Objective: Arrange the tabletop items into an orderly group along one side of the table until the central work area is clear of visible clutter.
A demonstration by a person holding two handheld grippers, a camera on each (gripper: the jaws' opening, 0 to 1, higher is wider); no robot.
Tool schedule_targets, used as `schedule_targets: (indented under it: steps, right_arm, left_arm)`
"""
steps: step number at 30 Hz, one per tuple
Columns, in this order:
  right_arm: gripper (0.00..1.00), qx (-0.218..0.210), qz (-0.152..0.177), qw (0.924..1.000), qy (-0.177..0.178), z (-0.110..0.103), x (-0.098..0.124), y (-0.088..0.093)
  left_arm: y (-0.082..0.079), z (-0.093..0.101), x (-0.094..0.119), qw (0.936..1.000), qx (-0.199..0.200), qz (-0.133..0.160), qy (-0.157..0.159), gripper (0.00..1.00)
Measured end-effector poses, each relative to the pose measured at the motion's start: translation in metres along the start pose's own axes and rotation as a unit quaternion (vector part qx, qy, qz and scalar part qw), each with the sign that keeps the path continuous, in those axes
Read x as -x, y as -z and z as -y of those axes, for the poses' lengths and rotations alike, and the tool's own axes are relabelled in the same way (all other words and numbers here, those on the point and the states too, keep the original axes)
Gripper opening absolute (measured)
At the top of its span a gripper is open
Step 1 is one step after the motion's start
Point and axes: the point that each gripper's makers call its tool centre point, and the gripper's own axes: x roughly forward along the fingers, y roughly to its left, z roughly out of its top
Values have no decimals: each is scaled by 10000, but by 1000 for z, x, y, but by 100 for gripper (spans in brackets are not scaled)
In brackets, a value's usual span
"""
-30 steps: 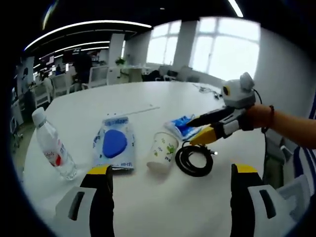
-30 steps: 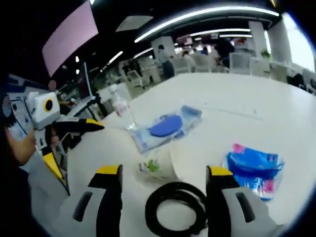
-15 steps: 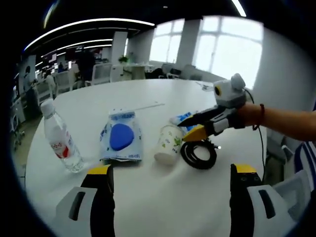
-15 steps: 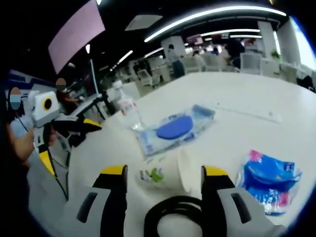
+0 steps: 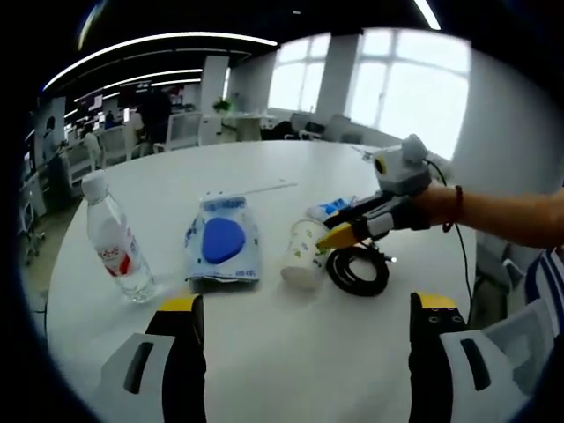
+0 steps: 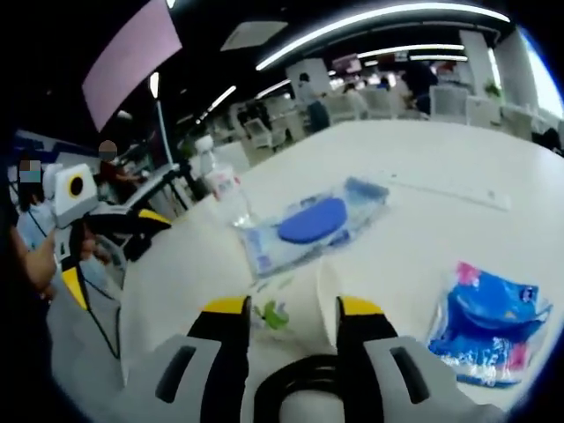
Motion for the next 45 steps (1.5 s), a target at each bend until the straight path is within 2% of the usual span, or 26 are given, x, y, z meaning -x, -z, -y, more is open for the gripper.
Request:
schedule_targets:
  steps: [3,8,22,33,36,40,45]
  right_arm:
    - [24,-178,9,9998,-11,-1,0,0]
    - [13,-165,51,9998,-70,-6,-1,-2]
    - [0,-13,289,9983,-507,-36,-1,-18]
    - [0,442,186,9968,-634,-59,2,-26]
    - [0,777,39,9951,-617,-65,2,-28]
    - [0,859,57,9938,-704,-81,0,-37]
    - [0,1188,-121,9908,-638,-89,-6,-41]
  left_arm:
    - [-1,1,1,10000,41,37,30,96]
    - [-1,1,2,10000,22,40,28,96]
    - [-1,2,8,10000,47,66,55,94]
    - [-2,0,15,9999,35,112,35,92]
    - [-3,0,17,9999,21,139,36,93]
    - [-5,-1,22,9999,-22,156,29,93]
    - [-5,-4,27,9998,-100,152,-22,93]
